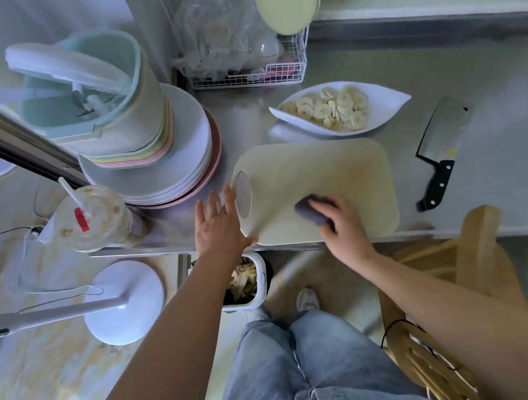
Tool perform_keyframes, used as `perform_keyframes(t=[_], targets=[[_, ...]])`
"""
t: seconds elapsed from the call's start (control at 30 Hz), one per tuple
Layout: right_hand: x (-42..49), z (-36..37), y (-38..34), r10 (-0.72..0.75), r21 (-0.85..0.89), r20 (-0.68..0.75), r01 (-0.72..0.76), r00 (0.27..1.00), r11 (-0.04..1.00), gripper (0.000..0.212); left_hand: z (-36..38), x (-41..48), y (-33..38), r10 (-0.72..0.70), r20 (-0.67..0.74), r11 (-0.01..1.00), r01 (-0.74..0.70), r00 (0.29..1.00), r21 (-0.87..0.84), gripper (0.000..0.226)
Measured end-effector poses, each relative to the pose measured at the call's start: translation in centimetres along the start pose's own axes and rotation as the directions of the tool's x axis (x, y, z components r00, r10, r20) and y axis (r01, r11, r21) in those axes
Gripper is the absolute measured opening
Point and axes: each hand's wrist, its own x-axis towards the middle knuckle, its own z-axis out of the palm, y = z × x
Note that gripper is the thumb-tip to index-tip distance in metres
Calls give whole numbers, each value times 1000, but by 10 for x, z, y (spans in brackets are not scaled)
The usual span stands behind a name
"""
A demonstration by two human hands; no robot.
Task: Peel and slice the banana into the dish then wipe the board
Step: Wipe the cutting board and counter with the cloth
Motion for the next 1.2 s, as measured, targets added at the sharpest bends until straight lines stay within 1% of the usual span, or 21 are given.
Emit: perform_keyframes(t=[0.07,0.13,0.2,0.23,0.27,0.3,0.33,0.37,0.4,0.43,0.47,0.53,0.57,0.63,0.7,0.73,0.8,0.9,1.0,1.1,1.2], targets=[[-8,-5,-18,-18,152,182,-10,983,988,43,1,2,-2,7,14,1000,-6,1000,-24,123],[-4,-18,-30,85,306,311,-184,947,934,43,3,-1,-2,36,-8,998,-37,999,-46,118],[3,-32,-36,230,465,239,-319,943,826,40,4,-10,2,75,-128,986,-93,989,-140,105],[7,-37,-39,284,527,170,-330,944,783,38,3,-16,5,57,-208,955,-114,976,-274,93],[10,-41,-45,300,556,121,-315,946,769,36,2,-24,9,4,-247,867,-126,969,-481,76],[12,-41,-54,278,552,112,-293,954,781,35,-3,-34,15,-61,-194,675,-102,979,-731,60],[13,-38,-64,236,550,144,-276,961,788,36,-13,-43,23,-89,-50,380,-13,995,-925,50],[12,-34,-76,179,553,222,-275,958,786,40,-19,-51,32,-84,96,90,104,992,-990,46],[10,-27,-86,107,569,335,-291,936,769,43,-21,-56,37,-87,196,-112,186,977,-976,44],[8,-20,-94,30,579,433,-304,901,757,46,-21,-61,40,-120,239,-143,222,964,-965,38],[6,-14,-98,-25,594,491,-313,871,741,47,-18,-63,38,-206,235,-76,224,950,-972,29],[7,-5,-95,-50,570,461,-252,886,782,45,-5,-66,22,-408,198,66,245,891,-967,16],[11,-2,-87,-54,483,403,-162,913,860,48,0,-68,11,-478,197,78,264,856,-961,15],[21,2,-67,-93,83,386,66,918,994,62,6,-70,-13,-566,164,139,289,808,-947,15],[22,6,-48,-58,-313,507,246,860,917,87,9,-68,-31,-599,77,277,296,797,-914,13],[20,7,-41,-55,-416,527,314,848,854,96,10,-65,-37,-601,27,344,289,799,-893,13],[14,6,-32,-117,-513,494,398,861,760,103,10,-55,-41,-581,-25,441,289,814,-850,20],[6,-2,-18,-210,-515,464,454,861,727,97,3,-41,-32,-532,-36,501,280,846,-819,38],[-2,-21,-2,-350,-394,365,483,863,782,85,-1,-28,-18,-489,-60,548,253,870,-797,50],[1,-43,-5,-420,-274,189,459,888,845,65,4,-17,-3,-402,-113,650,196,909,-734,51],[17,-59,-19,-410,-204,73,416,909,886,59,8,-17,15,-220,-182,774,58,958,-630,47]])
